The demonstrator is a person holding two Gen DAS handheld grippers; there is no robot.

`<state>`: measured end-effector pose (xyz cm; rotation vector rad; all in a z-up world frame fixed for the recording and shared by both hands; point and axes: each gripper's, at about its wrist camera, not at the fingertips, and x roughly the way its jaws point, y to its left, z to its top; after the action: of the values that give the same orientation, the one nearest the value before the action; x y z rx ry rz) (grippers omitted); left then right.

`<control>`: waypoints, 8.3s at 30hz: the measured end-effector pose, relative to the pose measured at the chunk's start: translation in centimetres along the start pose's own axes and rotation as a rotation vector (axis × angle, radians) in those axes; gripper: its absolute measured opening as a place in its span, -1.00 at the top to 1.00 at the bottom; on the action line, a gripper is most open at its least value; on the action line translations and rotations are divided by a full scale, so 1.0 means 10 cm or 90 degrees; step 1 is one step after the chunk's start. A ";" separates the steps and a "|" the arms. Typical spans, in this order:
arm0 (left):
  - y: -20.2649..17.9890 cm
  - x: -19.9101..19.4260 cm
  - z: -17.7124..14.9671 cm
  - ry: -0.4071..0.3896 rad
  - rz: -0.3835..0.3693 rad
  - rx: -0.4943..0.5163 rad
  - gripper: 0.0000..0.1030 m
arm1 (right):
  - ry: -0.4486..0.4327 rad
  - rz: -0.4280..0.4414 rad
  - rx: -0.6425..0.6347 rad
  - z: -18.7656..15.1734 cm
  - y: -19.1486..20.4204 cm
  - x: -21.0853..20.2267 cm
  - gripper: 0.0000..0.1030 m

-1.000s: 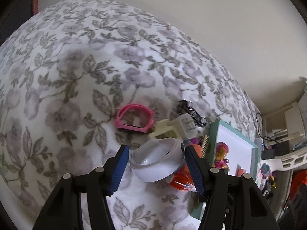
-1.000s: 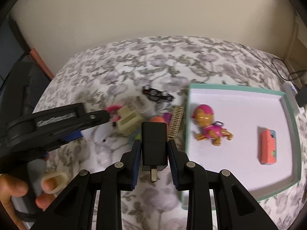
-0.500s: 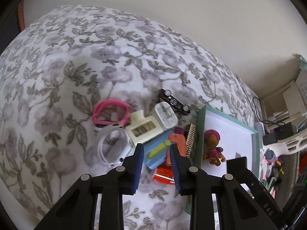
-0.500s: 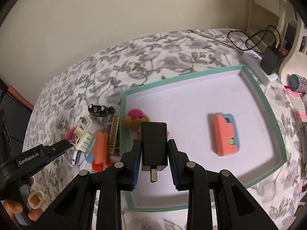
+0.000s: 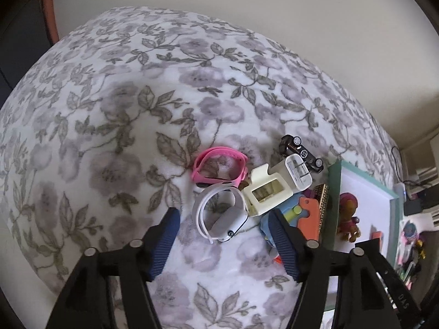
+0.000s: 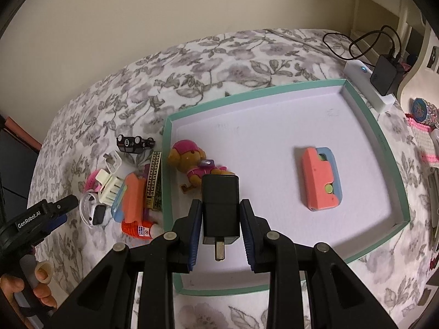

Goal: Organize rigid objects
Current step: 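Grasp the white watch strap with the left gripper while the right gripper holds the charger, then carry the charger and white strap into the tray and open both grippers, then move both grippers back over the pile of toys, then grasp the pink watch strap with the left gripper while the right gripper grasps the orange-and-blue toy knife, then lift the pink strap and orange toy knife and carry them toward the tray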

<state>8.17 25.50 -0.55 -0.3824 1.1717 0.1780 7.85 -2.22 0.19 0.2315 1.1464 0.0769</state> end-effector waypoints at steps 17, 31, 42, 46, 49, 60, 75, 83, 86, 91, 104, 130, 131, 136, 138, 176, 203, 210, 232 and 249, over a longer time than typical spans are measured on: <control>-0.22 0.40 -0.06 0.050 0.085 0.149 -0.62 | 0.031 -0.018 -0.002 -0.02 0.00 0.12 0.44; -0.17 0.32 -0.04 0.036 0.085 0.132 -0.01 | 0.034 -0.022 -0.009 -0.03 0.04 0.11 0.44; -0.74 -0.09 -0.08 -0.025 0.018 0.177 -0.01 | 0.022 -0.022 0.020 0.01 -0.12 -0.01 0.44; -1.07 -0.16 -0.23 -0.035 -0.012 0.224 -0.01 | -0.002 -0.079 0.050 0.04 -0.33 -0.15 0.43; -1.36 -0.16 -0.37 -0.031 -0.028 0.272 -0.01 | -0.014 -0.119 0.081 0.06 -0.57 -0.23 0.43; -1.94 0.08 -0.83 0.020 -0.040 0.381 -0.03 | 0.001 -0.256 0.160 0.01 -1.25 -0.26 0.43; -2.02 0.51 -1.08 0.084 0.008 0.402 -0.05 | 0.036 -0.272 0.142 0.00 -1.25 -0.06 0.43; -2.06 0.37 -1.04 0.074 -0.022 0.395 -0.66 | 0.035 -0.264 0.156 0.02 -1.24 -0.10 0.28; -2.04 0.30 -1.00 0.056 -0.008 0.396 -0.78 | 0.028 -0.260 0.157 0.03 -1.22 -0.13 0.15; -1.92 0.17 -0.83 0.035 -0.021 0.353 -0.89 | 0.007 -0.239 0.159 0.05 -1.16 -0.19 -0.29; -0.88 0.07 -0.15 -0.031 0.023 0.103 -1.00 | -0.033 -0.197 0.042 0.08 -0.54 -0.13 -0.66; 0.54 -0.14 0.21 -0.076 0.087 -0.088 -1.00 | -0.025 0.008 -0.119 -0.05 0.99 0.23 -0.83; 0.51 -0.09 0.23 -0.071 0.085 -0.081 -1.00 | -0.023 0.009 -0.121 -0.05 1.00 0.25 -0.83; 0.36 0.16 0.29 -0.033 0.075 -0.051 -1.00 | -0.009 0.015 -0.127 -0.02 1.04 0.33 -0.64; 0.31 0.24 0.32 -0.026 0.075 -0.044 -1.00 | -0.001 0.015 -0.128 -0.01 1.05 0.38 -0.49; 0.09 0.74 0.50 -0.031 0.062 0.011 -1.00 | 0.032 -0.015 -0.167 0.01 1.20 0.72 0.02; -0.07 0.76 0.44 0.002 0.050 0.059 -0.47 | 0.037 -0.017 -0.179 -0.04 1.20 0.64 0.32; -0.07 0.74 0.44 0.010 0.029 0.057 -0.21 | 0.038 -0.018 -0.181 -0.05 1.19 0.63 0.32; 0.25 0.44 0.38 0.012 0.068 0.005 -0.18 | 0.033 0.003 -0.145 -0.04 1.02 0.40 0.33; 0.17 -0.01 0.24 -0.031 0.078 0.023 -0.18 | 0.019 0.035 -0.113 -0.09 0.83 0.11 0.60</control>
<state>9.62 27.98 0.04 -0.2728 1.1497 0.2705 7.92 6.19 0.69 0.1044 1.1549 0.2311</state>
